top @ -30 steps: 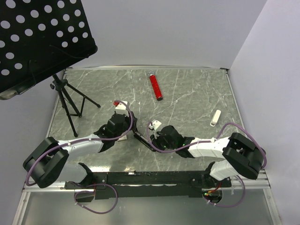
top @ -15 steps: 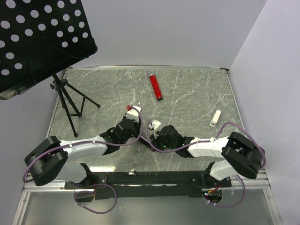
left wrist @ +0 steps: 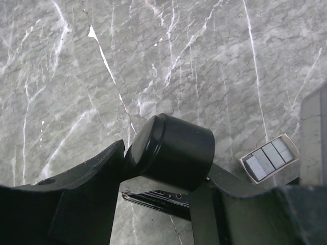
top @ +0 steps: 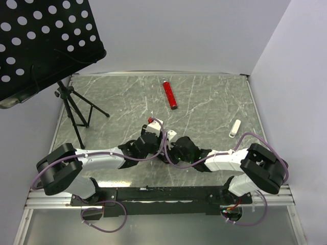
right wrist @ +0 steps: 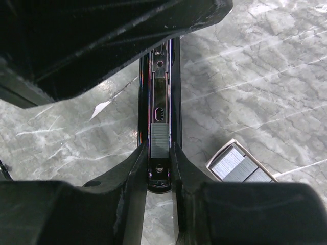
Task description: Load the staples into the stapler
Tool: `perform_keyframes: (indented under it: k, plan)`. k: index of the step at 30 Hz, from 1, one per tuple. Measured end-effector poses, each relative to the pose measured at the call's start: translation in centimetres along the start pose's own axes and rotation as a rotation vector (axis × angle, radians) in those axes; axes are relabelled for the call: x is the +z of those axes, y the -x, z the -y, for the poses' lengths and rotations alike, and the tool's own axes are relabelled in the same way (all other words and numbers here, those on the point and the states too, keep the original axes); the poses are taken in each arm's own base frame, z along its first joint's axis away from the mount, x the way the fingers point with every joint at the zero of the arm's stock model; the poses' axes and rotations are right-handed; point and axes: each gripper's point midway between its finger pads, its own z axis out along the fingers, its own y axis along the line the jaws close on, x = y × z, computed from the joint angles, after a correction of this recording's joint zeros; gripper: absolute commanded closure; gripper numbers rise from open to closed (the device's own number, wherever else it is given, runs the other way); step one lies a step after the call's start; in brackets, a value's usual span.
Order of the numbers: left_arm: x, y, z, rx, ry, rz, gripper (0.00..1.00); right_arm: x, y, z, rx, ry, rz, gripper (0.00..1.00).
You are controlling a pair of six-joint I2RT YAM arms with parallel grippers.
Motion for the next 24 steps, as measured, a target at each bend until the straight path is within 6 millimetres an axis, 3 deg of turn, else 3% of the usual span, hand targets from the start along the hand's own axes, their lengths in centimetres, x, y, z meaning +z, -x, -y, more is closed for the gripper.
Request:
perform_keyframes:
  k: [8,14,24]
  plan:
    - [0.1,-0.8,0.5,-0.007,0.029,-0.030,0.33,0.0,0.2,0.9,0.024,-0.036,0.034,0.66]
    - [-0.4,-2.4,1.1,0.056,0.037,-0.072,0.30,0.0,0.3,1.1,0.015,-0.043,0.057,0.65]
    - [-0.3,-2.8,0.9,0.073,0.089,-0.091,0.25,-0.1,0.3,0.8,0.005,-0.029,0.065,0.60]
